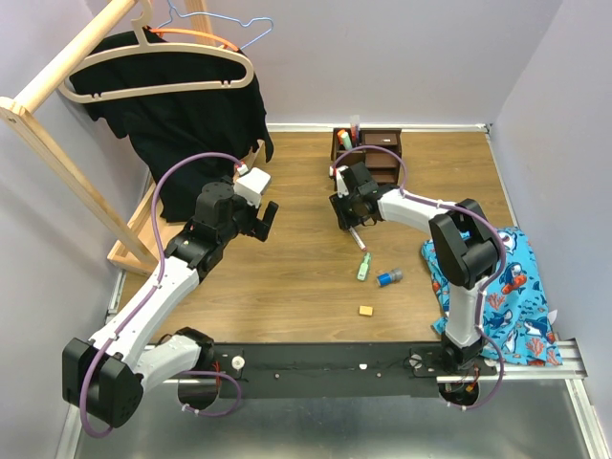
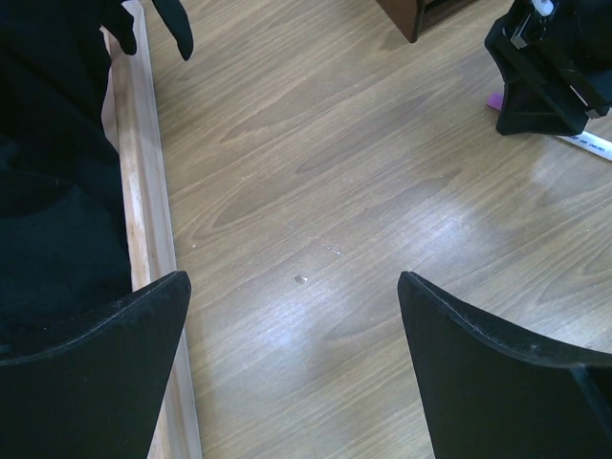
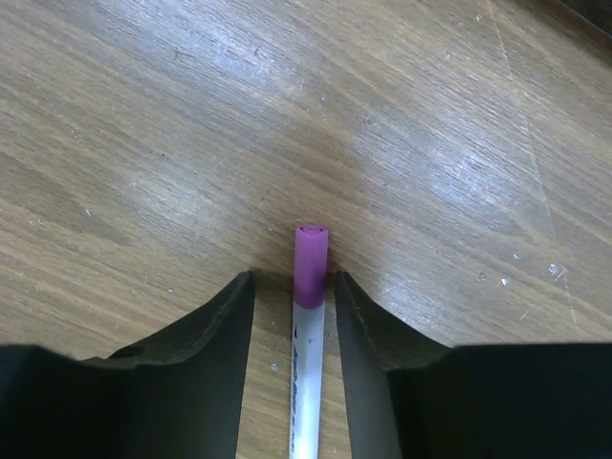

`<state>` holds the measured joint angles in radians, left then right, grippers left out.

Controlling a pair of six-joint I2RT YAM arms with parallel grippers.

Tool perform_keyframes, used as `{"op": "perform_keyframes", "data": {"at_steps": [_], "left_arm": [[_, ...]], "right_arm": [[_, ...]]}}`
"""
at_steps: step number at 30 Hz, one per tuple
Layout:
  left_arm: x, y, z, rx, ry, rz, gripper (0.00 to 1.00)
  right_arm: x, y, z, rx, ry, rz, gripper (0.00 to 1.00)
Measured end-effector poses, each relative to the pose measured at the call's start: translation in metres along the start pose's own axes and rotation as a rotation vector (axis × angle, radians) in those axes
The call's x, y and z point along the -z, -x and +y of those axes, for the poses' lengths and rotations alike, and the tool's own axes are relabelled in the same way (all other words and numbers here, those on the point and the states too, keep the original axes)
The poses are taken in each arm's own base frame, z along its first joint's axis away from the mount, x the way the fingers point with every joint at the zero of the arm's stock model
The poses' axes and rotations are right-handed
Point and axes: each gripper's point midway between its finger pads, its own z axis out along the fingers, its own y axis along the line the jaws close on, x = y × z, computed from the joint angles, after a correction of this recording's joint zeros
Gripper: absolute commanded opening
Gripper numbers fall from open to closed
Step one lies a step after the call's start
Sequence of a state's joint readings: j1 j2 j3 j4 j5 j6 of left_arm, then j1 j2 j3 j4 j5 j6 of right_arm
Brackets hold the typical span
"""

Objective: Sort the stationery into containers
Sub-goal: Pick up the pen from the center of the board, then place the pen in the storage box.

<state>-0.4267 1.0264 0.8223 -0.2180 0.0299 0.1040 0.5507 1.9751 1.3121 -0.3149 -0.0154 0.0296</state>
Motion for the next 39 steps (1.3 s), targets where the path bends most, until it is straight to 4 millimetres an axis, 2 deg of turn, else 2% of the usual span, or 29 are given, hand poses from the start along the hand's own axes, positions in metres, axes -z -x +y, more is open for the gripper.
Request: {"op": "perform_keyframes", "data": {"at_steps": [2, 3, 4, 12, 15, 18, 21, 22, 24, 27, 29, 31, 33, 36, 39], "left_arm": [[0.000, 0.000, 0.000, 0.000, 0.001, 0.001, 0.99], [0.000, 0.000, 0.000, 0.000, 0.001, 0.002, 0.99], [0.000, -0.001, 0.001, 0.000, 0.001, 0.002, 0.99], [-0.001, -0.002, 0.002, 0.003, 0.006, 0.007, 0.99], [-0.003, -0.004, 0.002, 0.003, 0.005, 0.015, 0.99], [-0.006, -0.007, 0.002, 0.004, 0.004, 0.028, 0.99], [-0.010, -0.010, 0.002, 0.005, 0.003, 0.043, 0.99], [-0.011, -0.011, 0.003, 0.006, 0.004, 0.047, 0.99], [-0.015, -0.011, 0.004, 0.009, 0.005, 0.056, 0.99], [-0.019, -0.008, 0.004, 0.012, -0.001, 0.059, 0.99], [-0.021, -0.003, 0.006, 0.014, 0.002, 0.055, 0.99], [-0.023, 0.001, 0.007, 0.014, 0.003, 0.050, 0.99], [-0.025, 0.005, 0.008, 0.014, 0.005, 0.047, 0.99], [-0.029, 0.007, 0.008, 0.015, 0.004, 0.051, 0.99], [-0.032, 0.006, 0.008, 0.015, 0.002, 0.063, 0.99]], "right_arm": [[0.000, 0.000, 0.001, -0.004, 0.006, 0.000, 0.36], [0.000, 0.000, 0.002, -0.006, 0.009, 0.000, 0.21], [-0.001, -0.001, 0.003, -0.010, 0.016, -0.001, 0.01], [0.000, 0.002, 0.010, -0.033, 0.052, -0.007, 0.01], [0.001, 0.012, 0.016, -0.031, 0.082, -0.014, 0.01], [0.010, 0.045, 0.021, -0.025, 0.110, -0.083, 0.01], [0.035, 0.119, 0.028, 0.002, 0.145, -0.291, 0.01], [0.044, 0.136, 0.030, 0.012, 0.155, -0.355, 0.01], [0.082, 0.181, 0.034, 0.053, 0.170, -0.549, 0.01], [0.135, 0.229, 0.034, 0.109, 0.153, -0.809, 0.01], [0.163, 0.254, 0.030, 0.135, 0.122, -0.953, 0.01], [0.183, 0.275, 0.024, 0.148, 0.071, -1.075, 0.01], [0.192, 0.286, 0.015, 0.152, 0.015, -1.150, 0.01], [0.191, 0.295, 0.001, 0.144, -0.061, -1.210, 0.01], [0.180, 0.295, -0.019, 0.127, -0.147, -1.228, 0.01]]}}
